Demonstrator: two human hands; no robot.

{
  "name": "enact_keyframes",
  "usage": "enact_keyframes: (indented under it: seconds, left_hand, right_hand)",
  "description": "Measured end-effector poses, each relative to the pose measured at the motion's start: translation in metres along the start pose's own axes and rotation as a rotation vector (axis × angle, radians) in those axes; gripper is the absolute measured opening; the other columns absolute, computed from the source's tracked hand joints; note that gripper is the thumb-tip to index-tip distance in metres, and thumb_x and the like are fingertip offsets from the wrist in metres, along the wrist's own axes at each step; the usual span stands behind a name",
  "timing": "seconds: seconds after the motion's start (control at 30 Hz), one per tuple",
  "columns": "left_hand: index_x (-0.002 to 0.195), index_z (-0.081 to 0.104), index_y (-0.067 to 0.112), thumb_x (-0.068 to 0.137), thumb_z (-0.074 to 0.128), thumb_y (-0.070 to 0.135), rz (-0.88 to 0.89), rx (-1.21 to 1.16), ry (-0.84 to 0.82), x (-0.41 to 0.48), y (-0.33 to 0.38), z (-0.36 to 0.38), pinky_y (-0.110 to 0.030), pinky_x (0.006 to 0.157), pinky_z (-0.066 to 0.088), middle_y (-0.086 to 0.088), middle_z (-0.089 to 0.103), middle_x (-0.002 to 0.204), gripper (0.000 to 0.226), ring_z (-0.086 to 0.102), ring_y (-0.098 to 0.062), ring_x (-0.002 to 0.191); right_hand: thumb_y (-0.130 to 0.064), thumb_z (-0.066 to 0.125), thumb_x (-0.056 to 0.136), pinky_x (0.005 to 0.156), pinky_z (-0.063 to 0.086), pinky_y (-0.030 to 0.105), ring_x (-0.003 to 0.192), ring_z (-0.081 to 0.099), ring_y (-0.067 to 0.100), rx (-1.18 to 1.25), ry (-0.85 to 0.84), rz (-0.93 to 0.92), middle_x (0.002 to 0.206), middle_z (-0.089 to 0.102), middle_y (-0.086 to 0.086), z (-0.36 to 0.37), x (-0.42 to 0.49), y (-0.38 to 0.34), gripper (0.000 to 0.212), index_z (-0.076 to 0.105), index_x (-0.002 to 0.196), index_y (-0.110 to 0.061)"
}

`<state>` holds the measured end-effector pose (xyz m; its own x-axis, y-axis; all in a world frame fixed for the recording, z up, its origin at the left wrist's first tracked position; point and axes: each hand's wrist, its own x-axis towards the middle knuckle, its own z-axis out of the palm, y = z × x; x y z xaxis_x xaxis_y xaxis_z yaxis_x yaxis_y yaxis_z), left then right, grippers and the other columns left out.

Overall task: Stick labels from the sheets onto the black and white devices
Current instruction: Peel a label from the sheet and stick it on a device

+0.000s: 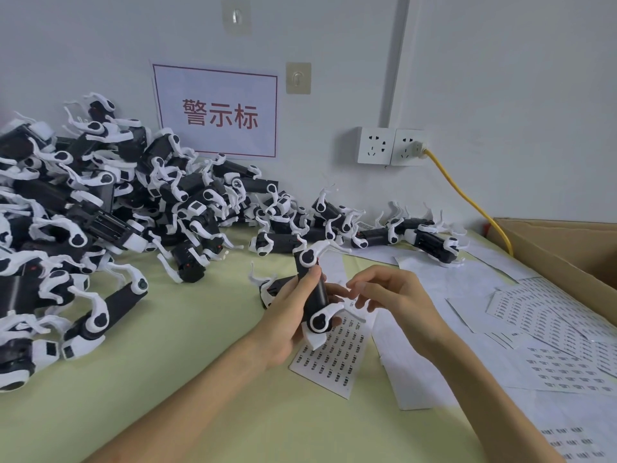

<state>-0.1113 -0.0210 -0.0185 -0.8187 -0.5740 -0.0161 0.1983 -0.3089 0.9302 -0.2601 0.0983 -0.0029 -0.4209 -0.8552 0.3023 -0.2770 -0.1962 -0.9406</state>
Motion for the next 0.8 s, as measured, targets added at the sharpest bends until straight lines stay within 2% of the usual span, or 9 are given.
enact_keyframes:
  seconds: [0.07,0.13,0.23,0.33,0.43,0.5,0.6,0.67,0.8]
  left_hand:
    - [0.132,0.047,-0.009,0.085,0.057,0.05,-0.024,-0.045,-0.033,0.0,0.0,-0.001,-0.039,0.078,0.059,-0.017,0.073,0.107,0.076,0.068,-0.022,0.083]
    - [0.125,0.052,0.002,0.085,0.055,0.048,-0.028,-0.054,-0.072,0.0,0.001,-0.002,-0.035,0.076,0.059,-0.016,0.073,0.106,0.061,0.069,-0.02,0.082]
    - [0.111,0.058,0.006,0.097,0.049,0.044,-0.014,0.069,-0.091,-0.001,0.002,-0.005,-0.035,0.078,0.054,-0.013,0.077,0.103,0.041,0.07,-0.019,0.077]
    - [0.11,0.062,0.008,0.098,0.054,0.045,0.016,0.155,-0.099,-0.001,0.003,-0.007,-0.037,0.081,0.053,-0.014,0.077,0.102,0.04,0.069,-0.02,0.077]
    - [0.106,0.06,0.006,0.089,0.061,0.045,-0.032,0.082,-0.147,-0.002,0.001,-0.01,-0.036,0.076,0.05,-0.017,0.073,0.095,0.042,0.066,-0.022,0.074]
    - [0.101,0.059,0.007,0.084,0.064,0.045,-0.099,0.036,-0.16,-0.001,0.0,-0.012,-0.038,0.074,0.045,-0.019,0.07,0.095,0.042,0.067,-0.025,0.074]
    - [0.096,0.061,0.008,0.08,0.061,0.047,-0.154,0.047,-0.176,0.0,-0.002,-0.015,-0.041,0.075,0.041,-0.02,0.07,0.097,0.043,0.068,-0.028,0.075]
    - [0.093,0.067,0.008,0.076,0.065,0.049,-0.174,0.048,-0.214,0.001,-0.003,-0.016,-0.042,0.073,0.043,-0.021,0.07,0.097,0.044,0.068,-0.029,0.078]
    - [0.09,0.075,0.012,0.063,0.078,0.054,-0.202,0.053,-0.292,0.004,-0.005,-0.021,-0.039,0.073,0.043,-0.021,0.069,0.1,0.05,0.067,-0.029,0.082]
  right_hand:
    - [-0.016,0.067,0.08,0.065,0.048,0.025,0.073,0.063,0.019,0.002,0.002,0.0,0.082,0.073,0.014,0.0,0.001,0.001,0.011,0.078,0.081,-0.013]
    - [-0.014,0.066,0.082,0.066,0.048,0.026,0.072,0.063,0.019,0.008,0.003,0.001,0.079,0.072,0.013,0.0,0.0,0.002,0.012,0.078,0.082,-0.013]
    - [-0.013,0.065,0.084,0.065,0.048,0.025,0.07,0.063,0.018,-0.002,0.012,0.005,0.075,0.071,0.01,0.0,0.0,0.002,0.016,0.077,0.078,-0.019]
    - [-0.002,0.06,0.095,0.065,0.048,0.028,0.068,0.064,0.018,-0.022,0.081,0.002,0.077,0.071,0.008,0.001,0.001,0.005,0.026,0.077,0.088,-0.021]
    - [-0.015,0.054,0.103,0.069,0.05,0.034,0.074,0.069,0.022,0.045,0.218,0.017,0.091,0.074,0.005,0.0,0.004,0.007,0.022,0.069,0.114,-0.026]
    - [-0.029,0.052,0.105,0.073,0.051,0.036,0.085,0.073,0.025,0.11,0.227,0.037,0.103,0.074,0.003,-0.002,0.004,0.007,0.022,0.064,0.124,-0.03]
    - [-0.048,0.052,0.096,0.078,0.052,0.037,0.1,0.072,0.026,0.12,0.15,0.04,0.116,0.073,-0.001,-0.003,0.003,0.007,0.036,0.063,0.128,-0.038]
    - [-0.051,0.049,0.094,0.081,0.053,0.036,0.106,0.071,0.025,0.102,0.078,0.034,0.123,0.071,-0.004,-0.002,0.003,0.009,0.04,0.06,0.132,-0.042]
    - [-0.054,0.049,0.095,0.08,0.054,0.034,0.103,0.072,0.023,0.119,-0.038,0.054,0.128,0.068,-0.008,0.003,0.001,0.009,0.048,0.051,0.142,-0.041]
